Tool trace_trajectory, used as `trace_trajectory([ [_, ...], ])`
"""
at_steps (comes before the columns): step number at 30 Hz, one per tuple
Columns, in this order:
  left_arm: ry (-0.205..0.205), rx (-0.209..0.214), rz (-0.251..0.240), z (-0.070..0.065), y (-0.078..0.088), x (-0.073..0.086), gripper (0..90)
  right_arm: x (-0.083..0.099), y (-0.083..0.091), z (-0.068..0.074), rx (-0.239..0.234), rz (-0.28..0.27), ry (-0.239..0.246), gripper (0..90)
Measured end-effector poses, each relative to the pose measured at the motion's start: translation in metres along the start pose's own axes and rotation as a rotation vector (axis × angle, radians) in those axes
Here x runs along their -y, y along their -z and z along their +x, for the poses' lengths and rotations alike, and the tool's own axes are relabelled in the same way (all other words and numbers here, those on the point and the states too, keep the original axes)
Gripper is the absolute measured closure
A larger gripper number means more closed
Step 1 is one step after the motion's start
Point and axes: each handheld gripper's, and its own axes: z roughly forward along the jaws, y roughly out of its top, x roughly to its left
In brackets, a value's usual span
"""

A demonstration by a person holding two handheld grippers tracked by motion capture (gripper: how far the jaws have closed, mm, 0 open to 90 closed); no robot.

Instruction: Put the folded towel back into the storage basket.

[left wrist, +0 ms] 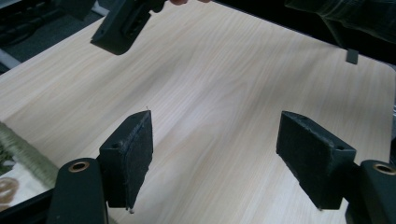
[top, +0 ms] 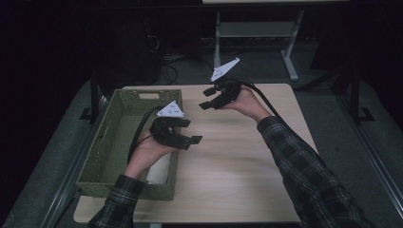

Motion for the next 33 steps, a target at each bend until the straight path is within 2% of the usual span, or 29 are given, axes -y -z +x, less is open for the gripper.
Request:
trace_trajectory([
  [3,0.015,-0.006,-0.006,-0.007,-0.008,-0.002,26.6,0.010,0.008,0.000,0.017,0.004,0.000,33.6],
  [7,0.008,0.003,-0.002,-0.016,-0.021,-0.002,26.5,0.024,0.017,0.001,0.037,0.008,-0.009,30.9],
  [18,0.004,0.019,0.027,-0.039,-0.056,0.003,20.2,0.066,0.037,0.004,0.095,0.001,-0.083,22.6],
  [21,-0.014,0.010,0.034,-0.044,-0.064,0.007,20.1,0.077,0.041,0.008,0.111,0.001,-0.093,21.3],
  [27,-0.017,0.016,0.046,-0.051,-0.074,0.016,19.6,0.097,0.046,0.012,0.126,0.016,-0.115,19.5],
  [33,-0.024,0.002,0.064,-0.058,-0.085,0.026,18.4,0.114,0.051,0.016,0.141,0.013,-0.144,18.5],
])
